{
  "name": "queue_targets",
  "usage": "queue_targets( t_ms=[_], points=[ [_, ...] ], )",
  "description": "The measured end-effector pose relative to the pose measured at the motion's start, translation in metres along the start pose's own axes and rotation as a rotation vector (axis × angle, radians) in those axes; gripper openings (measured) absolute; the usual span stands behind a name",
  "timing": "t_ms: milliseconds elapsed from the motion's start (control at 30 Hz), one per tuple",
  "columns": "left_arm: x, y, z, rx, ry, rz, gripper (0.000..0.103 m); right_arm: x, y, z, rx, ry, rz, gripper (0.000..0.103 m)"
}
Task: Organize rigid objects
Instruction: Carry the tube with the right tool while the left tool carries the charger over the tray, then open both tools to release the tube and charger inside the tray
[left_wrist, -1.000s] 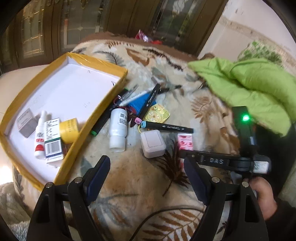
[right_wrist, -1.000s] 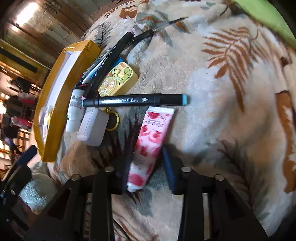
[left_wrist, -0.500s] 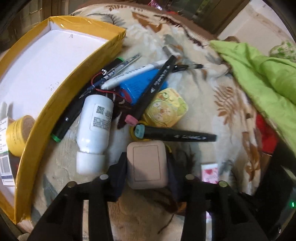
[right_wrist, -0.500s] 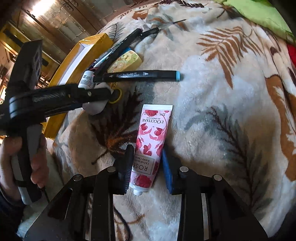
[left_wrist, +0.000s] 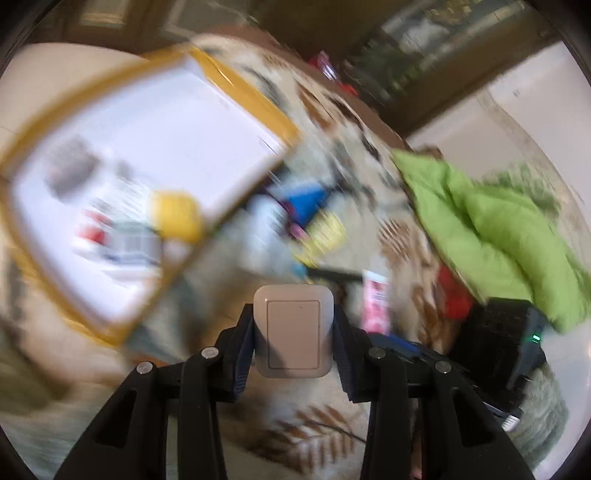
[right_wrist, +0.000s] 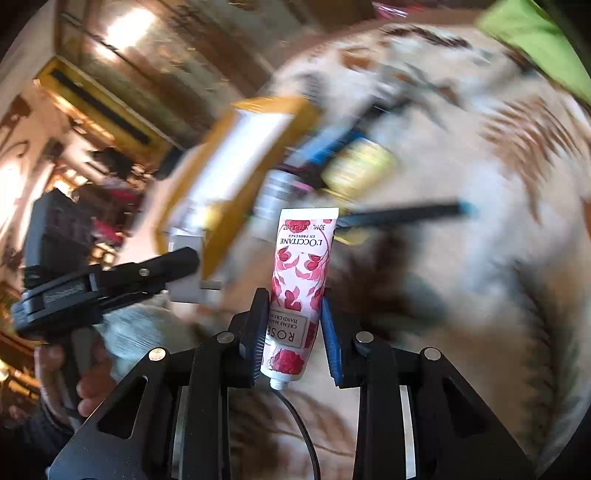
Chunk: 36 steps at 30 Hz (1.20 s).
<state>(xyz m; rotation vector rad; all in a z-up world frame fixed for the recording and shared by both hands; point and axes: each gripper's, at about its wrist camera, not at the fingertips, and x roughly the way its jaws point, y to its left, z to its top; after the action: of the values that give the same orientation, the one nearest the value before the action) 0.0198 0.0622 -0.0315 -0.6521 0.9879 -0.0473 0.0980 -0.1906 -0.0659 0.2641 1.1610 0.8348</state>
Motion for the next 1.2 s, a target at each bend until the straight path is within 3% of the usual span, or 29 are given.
queue_targets(
  t_ms=[200, 333, 533, 600, 700, 767, 800, 933, 1067, 1200],
  points=[
    [-0.042, 0.061, 0.055, -0.055, -0.116, 0.175, 0.039, 0.031, 0.073, 0.057, -0.131, -0.043, 0.034, 0.027],
    [-0.029, 0.103, 0.074, -0.122, -0.071, 0.197, 0.039, 0.073, 0.101, 0.086, -0.172, -0.042, -0.008, 0.027],
    [0.000, 0.132, 0.068, -0.123, -0.021, 0.244, 0.039, 0.138, 0.117, 0.123, -0.165, -0.002, -0.098, 0.027],
    [0.001, 0.138, 0.065, -0.133, -0.005, 0.246, 0.039, 0.159, 0.122, 0.126, -0.201, 0.016, -0.178, 0.027],
    [0.007, 0.136, 0.058, -0.103, 0.039, 0.303, 0.039, 0.186, 0.113, 0.124, -0.191, 0.067, -0.231, 0.027],
    [0.005, 0.133, 0.055, -0.078, 0.052, 0.327, 0.039, 0.196, 0.109, 0.119, -0.189, 0.097, -0.255, 0.020],
    [0.006, 0.127, 0.050, -0.059, 0.066, 0.356, 0.039, 0.197, 0.108, 0.114, -0.192, 0.108, -0.267, 0.015],
    [0.010, 0.115, 0.027, -0.046, 0.130, 0.377, 0.040, 0.190, 0.112, 0.096, -0.242, 0.153, -0.284, 0.014],
    [0.007, 0.106, -0.002, -0.077, 0.201, 0.365, 0.040, 0.175, 0.100, 0.085, -0.208, 0.205, -0.214, 0.014],
    [0.000, 0.099, -0.013, -0.071, 0.172, 0.390, 0.040, 0.159, 0.093, 0.065, -0.216, 0.220, -0.177, 0.014]
  ],
)
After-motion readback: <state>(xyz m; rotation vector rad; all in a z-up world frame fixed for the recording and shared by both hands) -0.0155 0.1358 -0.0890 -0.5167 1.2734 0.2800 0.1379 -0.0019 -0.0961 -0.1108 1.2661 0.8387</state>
